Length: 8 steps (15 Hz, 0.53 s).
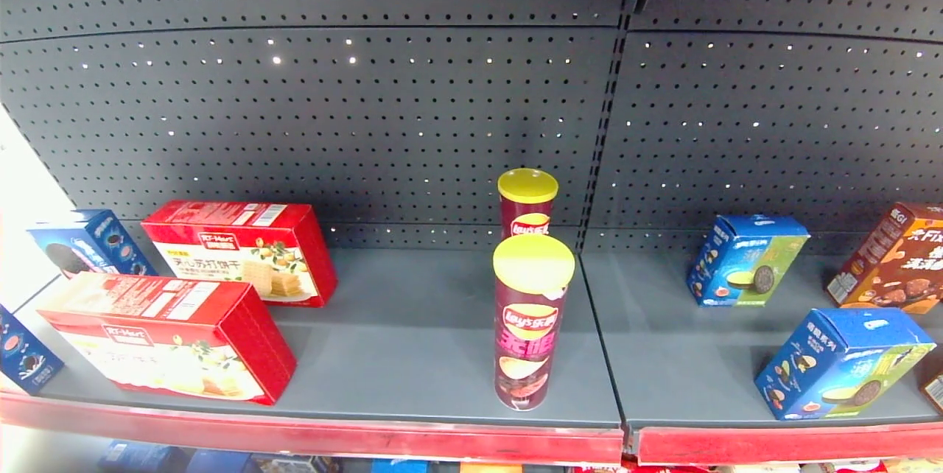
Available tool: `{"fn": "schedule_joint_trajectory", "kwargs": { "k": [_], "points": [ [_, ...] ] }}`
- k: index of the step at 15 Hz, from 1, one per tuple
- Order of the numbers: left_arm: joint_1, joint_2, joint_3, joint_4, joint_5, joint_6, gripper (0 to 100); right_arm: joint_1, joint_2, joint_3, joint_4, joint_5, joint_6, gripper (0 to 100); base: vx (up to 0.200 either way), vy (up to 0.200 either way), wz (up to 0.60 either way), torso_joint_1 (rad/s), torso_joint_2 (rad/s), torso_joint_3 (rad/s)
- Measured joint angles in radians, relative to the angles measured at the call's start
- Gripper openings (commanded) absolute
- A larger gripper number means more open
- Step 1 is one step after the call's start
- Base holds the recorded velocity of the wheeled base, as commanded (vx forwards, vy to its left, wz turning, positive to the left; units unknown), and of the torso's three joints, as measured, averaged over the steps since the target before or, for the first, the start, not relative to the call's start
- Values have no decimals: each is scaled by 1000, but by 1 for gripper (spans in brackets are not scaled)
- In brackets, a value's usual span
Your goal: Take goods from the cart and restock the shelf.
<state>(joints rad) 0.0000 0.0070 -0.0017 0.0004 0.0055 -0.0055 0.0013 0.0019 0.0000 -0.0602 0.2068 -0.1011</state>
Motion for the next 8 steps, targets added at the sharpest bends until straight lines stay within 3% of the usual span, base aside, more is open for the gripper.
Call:
{"fn": "schedule_joint_trajectory", "kwargs": {
  "k": [8],
  "points": [
    [0, 0, 2, 0, 0, 0, 100, 0, 0, 0, 1, -5, 0, 100, 0, 0, 0, 0, 0, 0]
  ]
}}
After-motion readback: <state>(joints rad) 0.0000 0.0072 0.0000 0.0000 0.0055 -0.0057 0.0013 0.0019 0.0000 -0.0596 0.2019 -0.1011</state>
